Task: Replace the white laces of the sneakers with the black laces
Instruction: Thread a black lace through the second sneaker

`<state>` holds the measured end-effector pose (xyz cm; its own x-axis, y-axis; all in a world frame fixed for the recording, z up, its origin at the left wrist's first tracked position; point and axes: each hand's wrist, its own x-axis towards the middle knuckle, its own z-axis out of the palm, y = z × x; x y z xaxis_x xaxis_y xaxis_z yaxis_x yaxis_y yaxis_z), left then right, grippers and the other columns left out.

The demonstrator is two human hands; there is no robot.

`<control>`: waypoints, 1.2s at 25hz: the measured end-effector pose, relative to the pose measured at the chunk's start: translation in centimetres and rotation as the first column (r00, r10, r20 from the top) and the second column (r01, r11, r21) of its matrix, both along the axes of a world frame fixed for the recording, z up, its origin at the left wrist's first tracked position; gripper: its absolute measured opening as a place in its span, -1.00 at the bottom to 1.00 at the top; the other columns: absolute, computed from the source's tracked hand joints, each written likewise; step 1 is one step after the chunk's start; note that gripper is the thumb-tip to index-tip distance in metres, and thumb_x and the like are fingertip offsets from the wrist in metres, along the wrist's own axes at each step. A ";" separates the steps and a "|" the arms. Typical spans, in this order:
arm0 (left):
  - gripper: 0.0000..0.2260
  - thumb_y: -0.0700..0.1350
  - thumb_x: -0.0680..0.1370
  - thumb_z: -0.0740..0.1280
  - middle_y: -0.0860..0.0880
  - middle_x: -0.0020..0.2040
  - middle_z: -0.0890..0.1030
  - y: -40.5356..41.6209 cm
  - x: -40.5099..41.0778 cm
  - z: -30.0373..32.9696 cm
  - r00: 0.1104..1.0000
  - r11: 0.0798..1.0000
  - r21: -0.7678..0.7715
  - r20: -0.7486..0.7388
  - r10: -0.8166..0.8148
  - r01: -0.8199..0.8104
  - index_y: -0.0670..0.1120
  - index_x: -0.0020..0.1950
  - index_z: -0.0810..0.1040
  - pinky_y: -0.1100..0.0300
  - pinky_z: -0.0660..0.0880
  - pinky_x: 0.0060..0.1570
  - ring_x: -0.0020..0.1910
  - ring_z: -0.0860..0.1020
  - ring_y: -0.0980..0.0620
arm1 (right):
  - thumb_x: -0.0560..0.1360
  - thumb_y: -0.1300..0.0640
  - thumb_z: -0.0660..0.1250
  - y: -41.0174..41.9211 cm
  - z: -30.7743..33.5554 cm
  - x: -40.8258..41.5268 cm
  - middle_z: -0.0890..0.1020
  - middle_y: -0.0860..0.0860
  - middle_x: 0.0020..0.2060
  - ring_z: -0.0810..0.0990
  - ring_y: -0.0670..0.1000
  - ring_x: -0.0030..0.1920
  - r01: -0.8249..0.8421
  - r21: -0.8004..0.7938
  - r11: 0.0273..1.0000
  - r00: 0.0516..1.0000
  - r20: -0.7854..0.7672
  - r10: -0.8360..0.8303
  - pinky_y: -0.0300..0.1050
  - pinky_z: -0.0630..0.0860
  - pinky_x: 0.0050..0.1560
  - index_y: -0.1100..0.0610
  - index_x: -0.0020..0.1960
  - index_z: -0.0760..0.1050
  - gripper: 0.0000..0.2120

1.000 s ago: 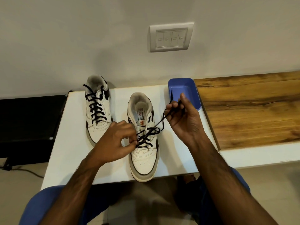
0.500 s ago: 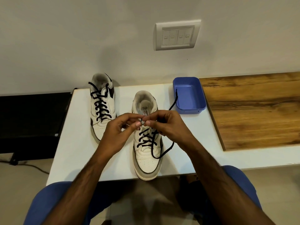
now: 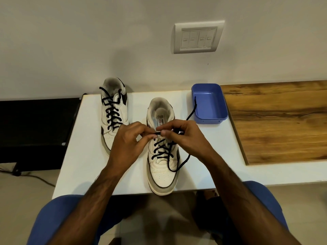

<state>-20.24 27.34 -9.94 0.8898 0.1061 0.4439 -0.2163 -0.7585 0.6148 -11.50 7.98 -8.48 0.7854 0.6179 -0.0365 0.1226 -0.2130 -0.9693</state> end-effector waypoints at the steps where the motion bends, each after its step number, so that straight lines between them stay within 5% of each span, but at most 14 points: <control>1: -0.87 0.00 0.53 0.46 0.12 -0.15 0.67 -0.3 -0.1 0.0 1.000 0.999 0.039 0.007 0.003 -0.003 -0.05 -0.07 0.69 0.06 0.43 -0.07 -0.15 0.60 0.17 | 0.51 0.08 0.49 0.3 0.0 -0.3 0.73 -0.08 -0.13 0.69 -0.05 -0.08 0.000 -0.024 1.000 0.999 0.039 0.001 -0.08 0.64 -0.03 0.02 0.06 0.71 -0.87; 5: -0.81 0.08 0.52 0.44 0.13 -0.19 0.65 -0.7 -0.1 0.0 0.999 0.992 0.118 0.003 0.042 -0.042 -0.04 -0.05 0.65 0.02 0.40 -0.04 -0.19 0.59 0.15 | 0.48 0.17 0.52 0.6 -0.2 -0.3 0.74 -0.07 -0.17 0.70 -0.09 -0.10 0.058 -0.054 0.997 0.997 0.052 -0.055 -0.09 0.64 0.01 0.07 -0.01 0.72 -0.90; 8: -0.72 0.06 0.57 0.43 0.13 -0.14 0.57 -0.5 0.2 0.3 0.983 0.986 -0.121 -0.155 0.098 -0.118 0.04 0.25 0.55 0.15 0.50 -0.10 -0.16 0.58 0.16 | 0.51 0.25 0.46 0.1 -0.4 0.3 0.74 -0.06 -0.13 0.71 -0.09 -0.10 0.078 -0.076 0.994 0.997 0.017 -0.077 -0.16 0.65 -0.01 0.10 0.06 0.72 -0.85; 11: -0.58 0.16 0.61 0.32 0.12 -0.03 0.51 -1.2 0.6 0.0 0.955 0.991 -0.050 -0.279 0.103 -0.122 0.21 0.46 0.37 0.19 0.52 -0.05 -0.12 0.57 0.20 | 0.52 0.26 0.46 0.1 -0.2 0.0 0.73 -0.08 -0.10 0.70 -0.13 -0.08 0.071 -0.103 0.992 0.994 0.096 -0.061 -0.22 0.64 -0.01 0.08 0.08 0.71 -0.82; 17: -0.77 -0.01 0.57 0.42 0.08 -0.10 0.60 -0.8 1.0 0.5 0.927 0.970 -0.184 -0.367 0.083 -0.159 0.15 0.20 0.49 0.25 0.52 -0.17 -0.18 0.61 0.17 | 0.53 0.22 0.44 1.0 -0.7 -0.6 0.67 -0.05 -0.06 0.63 -0.10 -0.06 0.142 -0.234 0.962 0.945 0.322 -0.061 -0.09 0.62 0.01 0.10 0.04 0.68 -0.89; 22: -0.73 -0.08 0.58 0.43 0.04 -0.14 0.61 0.4 0.5 1.0 0.893 0.923 -0.340 -0.449 0.011 -0.182 0.19 0.22 0.52 0.22 0.49 -0.12 -0.19 0.64 0.11 | 0.52 0.09 0.45 2.7 -1.5 -2.4 0.54 -0.05 -0.08 0.52 -0.03 -0.07 0.273 -0.297 0.915 0.802 0.596 -0.045 -0.02 0.57 -0.12 0.06 0.02 0.66 -0.91; 30: -0.73 -0.09 0.58 0.43 0.05 -0.18 0.61 0.4 0.5 0.9 0.903 0.916 -0.362 -0.430 0.000 -0.172 0.17 0.23 0.51 0.20 0.48 -0.12 -0.20 0.64 0.12 | 0.51 0.11 0.47 3.3 -1.8 -2.6 0.51 -0.02 -0.07 0.50 0.01 -0.06 0.265 -0.327 0.907 0.800 0.600 -0.017 0.06 0.56 -0.10 0.07 0.02 0.67 -0.90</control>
<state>-19.78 27.75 -9.05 0.9600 0.2748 -0.0536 0.1772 -0.4485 0.8760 -14.11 11.25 -10.24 0.8117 0.5313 0.2424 0.5635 -0.6034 -0.5642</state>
